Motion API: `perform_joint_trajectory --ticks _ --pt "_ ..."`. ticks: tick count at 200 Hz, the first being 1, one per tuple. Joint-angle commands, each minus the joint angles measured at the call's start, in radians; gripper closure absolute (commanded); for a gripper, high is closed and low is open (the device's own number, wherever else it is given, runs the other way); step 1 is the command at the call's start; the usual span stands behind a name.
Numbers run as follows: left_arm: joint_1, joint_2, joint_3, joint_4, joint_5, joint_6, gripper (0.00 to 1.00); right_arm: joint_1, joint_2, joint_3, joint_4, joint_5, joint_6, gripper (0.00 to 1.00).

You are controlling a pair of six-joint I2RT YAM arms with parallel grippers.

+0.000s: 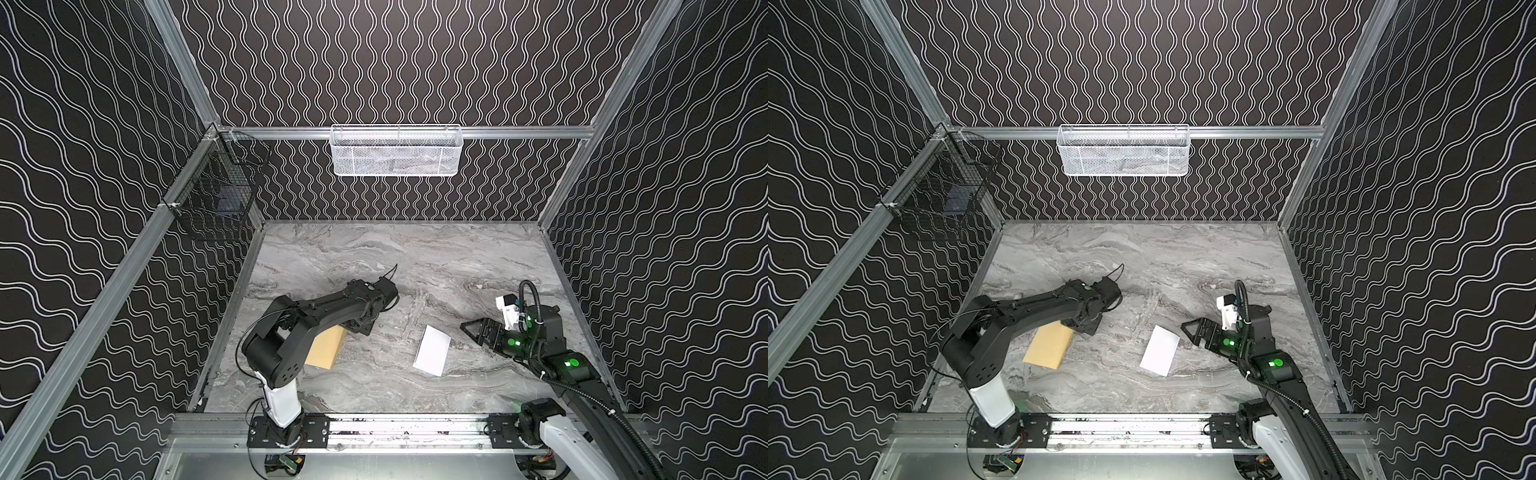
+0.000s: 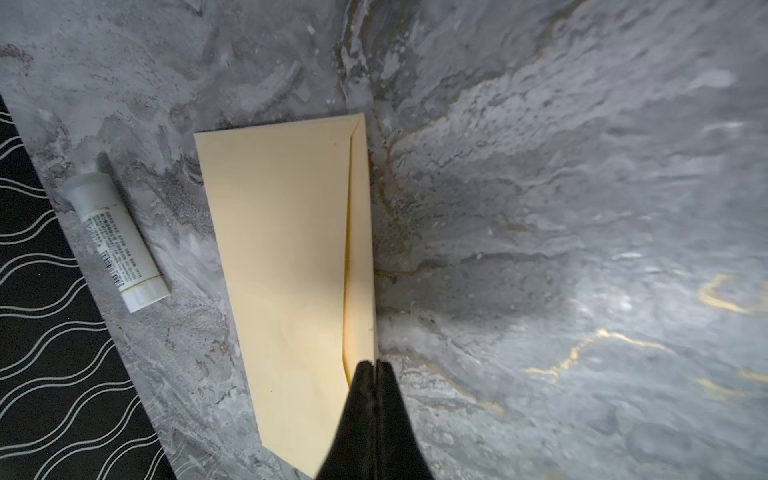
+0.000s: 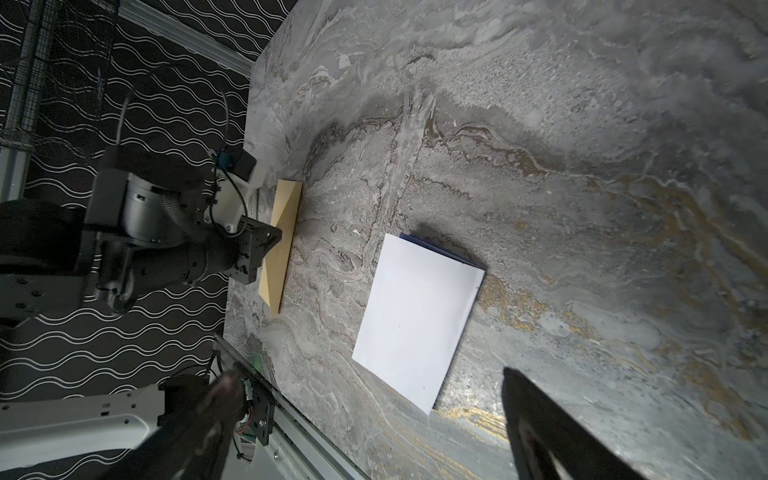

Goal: Place the letter into the envelope and seal it

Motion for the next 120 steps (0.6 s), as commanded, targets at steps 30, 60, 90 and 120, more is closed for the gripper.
perform_joint_trajectory --ticks 30,60,90,120 --pt "-0.011 -0.043 0.094 0.084 0.235 -0.011 1.0 0.001 -0.014 -0.021 -0.016 0.013 -0.015 0.01" --pt "-0.045 0.038 0.215 0.09 0.324 -0.052 1.0 0.001 -0.011 -0.061 -0.003 0.006 -0.003 0.01" --pt "-0.076 0.158 0.366 0.073 0.358 -0.083 1.0 0.0 -0.021 -0.103 0.009 -0.01 0.011 0.02" --pt "-0.1 0.286 0.518 0.064 0.399 -0.124 1.0 0.002 -0.054 -0.155 0.033 -0.03 0.046 0.01"
